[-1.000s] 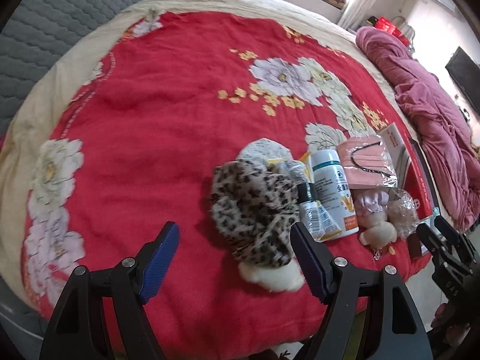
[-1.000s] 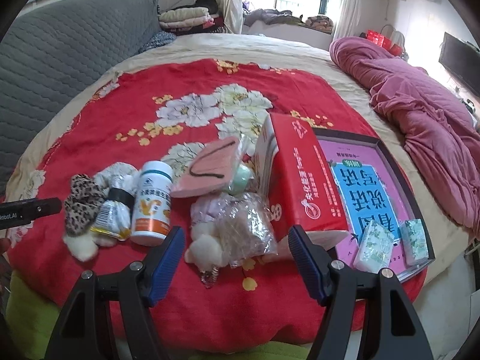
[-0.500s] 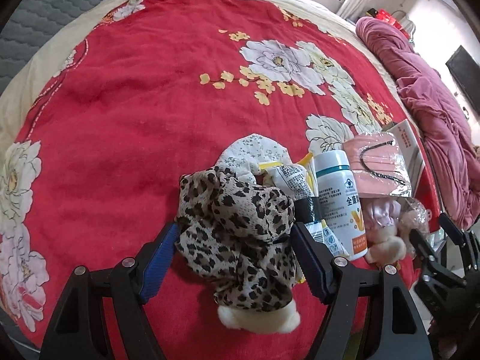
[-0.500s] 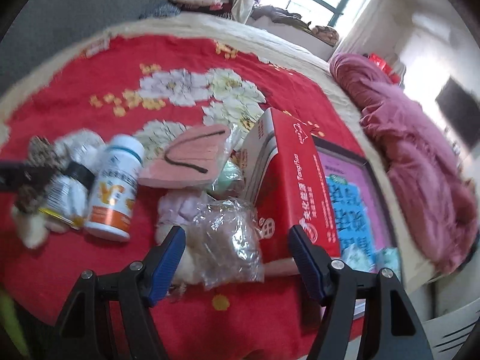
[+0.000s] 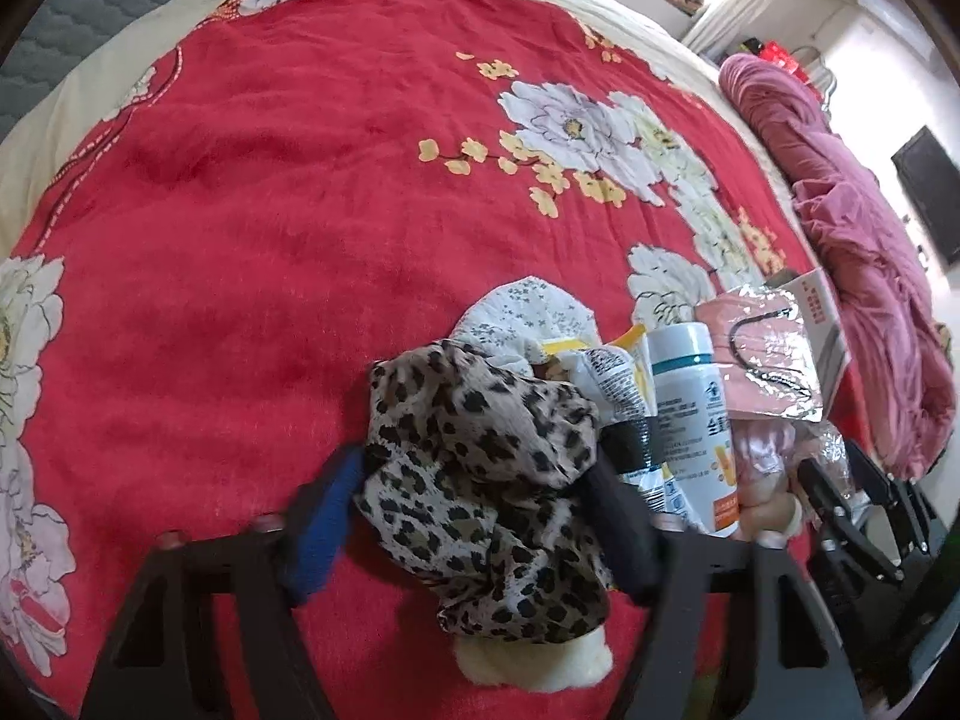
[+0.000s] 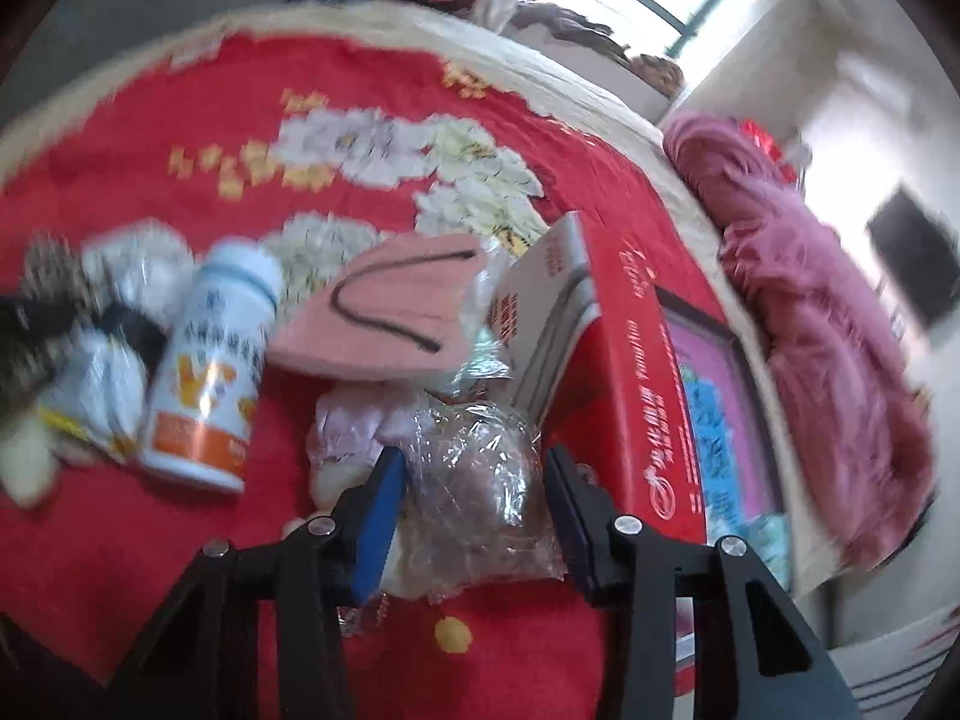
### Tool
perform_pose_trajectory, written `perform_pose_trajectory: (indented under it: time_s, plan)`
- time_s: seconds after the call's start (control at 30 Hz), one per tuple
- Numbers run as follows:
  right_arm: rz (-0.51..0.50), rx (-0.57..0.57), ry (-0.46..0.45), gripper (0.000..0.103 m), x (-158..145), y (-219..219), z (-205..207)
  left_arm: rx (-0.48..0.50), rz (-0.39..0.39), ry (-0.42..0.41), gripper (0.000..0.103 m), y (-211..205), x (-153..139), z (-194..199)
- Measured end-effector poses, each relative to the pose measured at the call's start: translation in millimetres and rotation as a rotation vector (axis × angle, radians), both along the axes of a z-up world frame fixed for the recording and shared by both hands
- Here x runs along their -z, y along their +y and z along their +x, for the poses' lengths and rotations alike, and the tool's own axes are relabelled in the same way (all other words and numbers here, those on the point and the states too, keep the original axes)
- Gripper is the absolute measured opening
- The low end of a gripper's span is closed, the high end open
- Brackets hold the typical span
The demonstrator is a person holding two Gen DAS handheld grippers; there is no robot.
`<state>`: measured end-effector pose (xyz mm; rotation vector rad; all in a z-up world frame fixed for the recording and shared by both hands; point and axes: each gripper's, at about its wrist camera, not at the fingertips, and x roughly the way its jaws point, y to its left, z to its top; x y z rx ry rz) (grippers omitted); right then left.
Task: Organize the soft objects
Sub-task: 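Grasp the leopard-print scrunchie with the left gripper while the right gripper grasps the cotton-ball bag, then carry the scrunchie and cotton-ball bag over the pink book box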
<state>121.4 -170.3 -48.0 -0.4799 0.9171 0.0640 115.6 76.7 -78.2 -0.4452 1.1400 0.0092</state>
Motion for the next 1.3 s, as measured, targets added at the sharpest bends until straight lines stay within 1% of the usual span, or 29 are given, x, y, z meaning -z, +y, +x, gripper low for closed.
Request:
perform_pose_trajectory:
  time_s: [0.07, 0.1, 0.13, 0.17, 0.2, 0.3, 0.53, 0.67, 0.97, 1.3]
  plan:
    - [0.158, 0.003, 0.019, 0.047, -13.3, -14.4, 0.1, -0.004, -0.015, -0.004, 0.048, 1.9, 0.0, -0.3]
    - [0.219, 0.016, 0.031, 0.047, -16.8, -20.5, 0.5, -0.004, -0.019, -0.006, 0.042, 1.9, -0.3, -0.3]
    - [0.273, 0.033, 0.045, 0.047, -19.9, -26.8, 1.4, -0.004, -0.029, -0.013, 0.038, 1.9, -1.0, -0.6]
    - [0.303, 0.041, 0.050, 0.047, -22.7, -30.8, 1.5, -0.004, -0.036, -0.016, 0.031, 2.1, -1.7, -1.4]
    - [0.311, 0.042, 0.045, 0.047, -24.6, -30.7, 0.3, -0.005, -0.048, -0.023, 0.027, 2.5, -2.9, -2.6]
    - [0.366, 0.040, 0.037, 0.047, -31.5, -34.9, -3.1, -0.001, -0.066, -0.052, 0.020, 4.0, -10.2, -7.9]
    - [0.453, 0.025, 0.020, 0.047, -45.5, -39.1, -9.8, -0.017, -0.088, -0.118, 0.019, 13.5, -37.4, -25.3]
    - [0.480, 0.022, -0.006, 0.047, -56.5, -42.6, -14.4, -0.002, -0.064, -0.150, 0.019, 9.1, -54.8, -32.3]
    - [0.520, 0.027, -0.067, 0.047, -83.4, -61.5, -26.5, 0.092, -0.044, -0.216, 0.019, -30.6, -92.9, -38.5]
    - [0.590, 0.083, -0.145, 0.047, -107.5, -105.2, -40.0, 0.204, -0.009, -0.269, 0.019, -90.9, -126.6, -43.5]
